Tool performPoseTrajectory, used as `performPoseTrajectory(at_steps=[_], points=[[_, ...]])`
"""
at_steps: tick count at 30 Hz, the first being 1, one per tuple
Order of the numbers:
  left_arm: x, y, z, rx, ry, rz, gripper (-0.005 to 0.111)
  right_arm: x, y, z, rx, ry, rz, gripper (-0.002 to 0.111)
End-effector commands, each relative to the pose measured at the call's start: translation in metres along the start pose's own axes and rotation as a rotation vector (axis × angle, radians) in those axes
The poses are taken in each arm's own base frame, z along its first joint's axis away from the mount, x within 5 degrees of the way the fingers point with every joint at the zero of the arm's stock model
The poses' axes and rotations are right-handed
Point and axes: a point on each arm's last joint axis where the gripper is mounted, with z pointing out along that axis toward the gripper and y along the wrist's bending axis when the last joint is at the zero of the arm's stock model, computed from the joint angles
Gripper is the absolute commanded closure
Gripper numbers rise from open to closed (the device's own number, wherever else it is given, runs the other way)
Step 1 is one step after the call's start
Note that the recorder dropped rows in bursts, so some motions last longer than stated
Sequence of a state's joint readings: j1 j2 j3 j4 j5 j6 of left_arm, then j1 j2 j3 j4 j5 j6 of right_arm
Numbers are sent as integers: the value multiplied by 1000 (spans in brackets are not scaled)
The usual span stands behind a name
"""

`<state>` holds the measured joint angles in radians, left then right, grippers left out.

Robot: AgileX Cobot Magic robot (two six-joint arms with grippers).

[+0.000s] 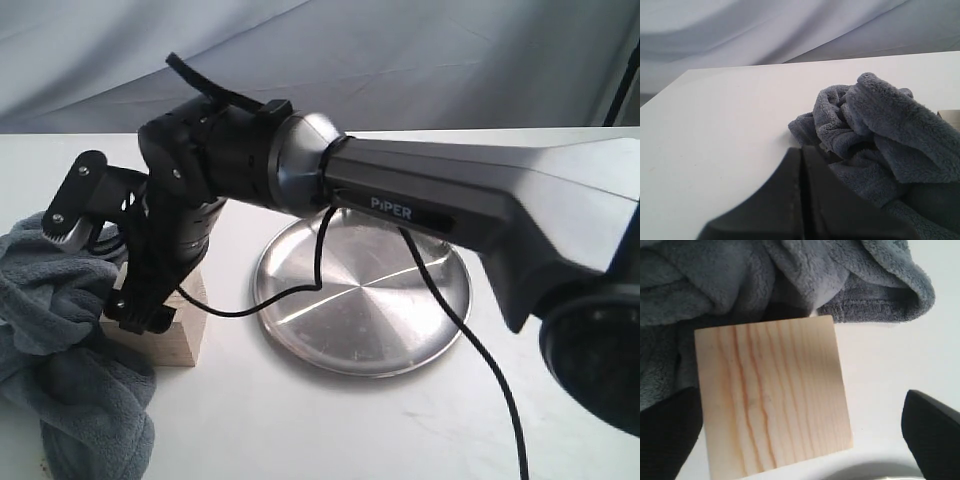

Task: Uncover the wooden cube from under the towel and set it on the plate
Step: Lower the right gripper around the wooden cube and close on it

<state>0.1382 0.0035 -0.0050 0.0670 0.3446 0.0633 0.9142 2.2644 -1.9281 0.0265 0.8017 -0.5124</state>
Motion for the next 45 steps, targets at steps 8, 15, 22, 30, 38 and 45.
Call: performPoseTrajectory(at_steps=[8, 15, 22, 30, 38, 45], points=[[1, 0, 0, 0, -6, -7, 107, 2, -1, 16, -91, -81, 4, 7], [1, 0, 0, 0, -6, -7, 107, 7, -2, 34, -84, -74, 11, 7], [1, 0, 0, 0, -6, -7, 107, 14, 1, 49, -97, -44, 9, 7], [1, 0, 0, 0, -6, -7, 107, 20, 4, 61, -109, -20, 10, 7], [1, 0, 0, 0, -6, -7, 107, 20, 4, 61, -106, -24, 10, 12], [1, 0, 0, 0, -6, -7, 107, 19, 4, 61, -102, -28, 10, 45]])
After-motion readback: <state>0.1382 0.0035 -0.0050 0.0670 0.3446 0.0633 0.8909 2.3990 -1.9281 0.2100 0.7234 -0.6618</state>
